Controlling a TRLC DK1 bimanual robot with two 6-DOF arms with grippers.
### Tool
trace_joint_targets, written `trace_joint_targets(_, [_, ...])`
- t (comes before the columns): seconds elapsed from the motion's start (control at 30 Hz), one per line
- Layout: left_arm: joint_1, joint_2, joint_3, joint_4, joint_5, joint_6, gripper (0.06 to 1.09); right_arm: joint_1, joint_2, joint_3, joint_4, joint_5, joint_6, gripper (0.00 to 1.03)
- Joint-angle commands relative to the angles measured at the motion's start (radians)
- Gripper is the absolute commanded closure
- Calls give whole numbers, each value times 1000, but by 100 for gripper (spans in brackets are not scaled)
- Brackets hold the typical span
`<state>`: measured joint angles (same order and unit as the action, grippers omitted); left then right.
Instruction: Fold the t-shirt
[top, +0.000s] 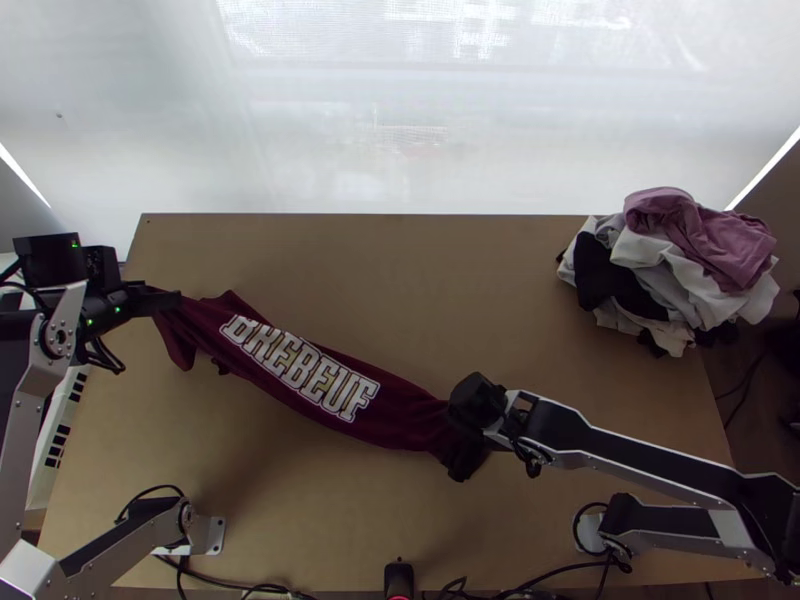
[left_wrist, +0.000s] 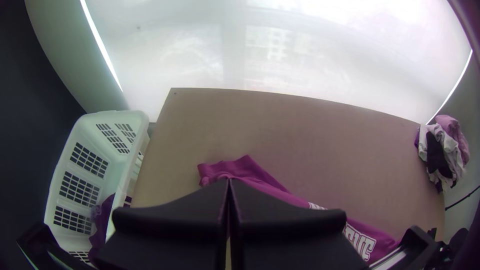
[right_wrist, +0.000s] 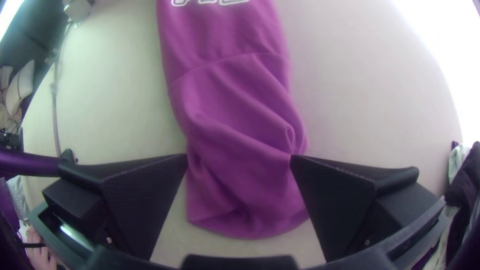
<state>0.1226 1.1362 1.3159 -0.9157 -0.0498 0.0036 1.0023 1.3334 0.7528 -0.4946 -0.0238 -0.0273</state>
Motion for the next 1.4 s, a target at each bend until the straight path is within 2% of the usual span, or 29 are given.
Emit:
trace_joint_targets(0.0, [2,7,-4,6,-1,-1,105,19,89,5,39,2,-19,13])
trace_joint_targets(0.1, [5,10,-6,8,-1,-1,105,18,128,-3,47,1,-31,18])
trace_joint_targets(0.13, [5,10,-7,8,-1,-1,105,18,135,-7,59,1,-34,28])
trace_joint_targets(0.23, [6,10,-7,8,-1,-1,105,16,133,-17,96,1,-40,72])
trace_joint_targets(0.33, [11,5,-7,6,-2,-1,105,10,127,-4,97,1,-43,100])
trace_joint_targets(0.47, [20,-9,-4,1,-2,-1,105,-27,67,23,85,1,-51,100])
trace_joint_targets(0.57, [31,-21,6,-3,-2,1,105,-83,16,80,22,1,-65,100])
trace_joint_targets(0.87, [48,-29,132,-26,-2,6,105,-335,-88,356,-142,1,-143,100])
trace_joint_targets(1.1, [26,-1,270,28,-1,9,105,-525,-96,539,-160,1,-168,100])
trace_joint_targets(1.37, [15,39,493,63,-1,4,105,-561,-102,680,-147,4,-163,100])
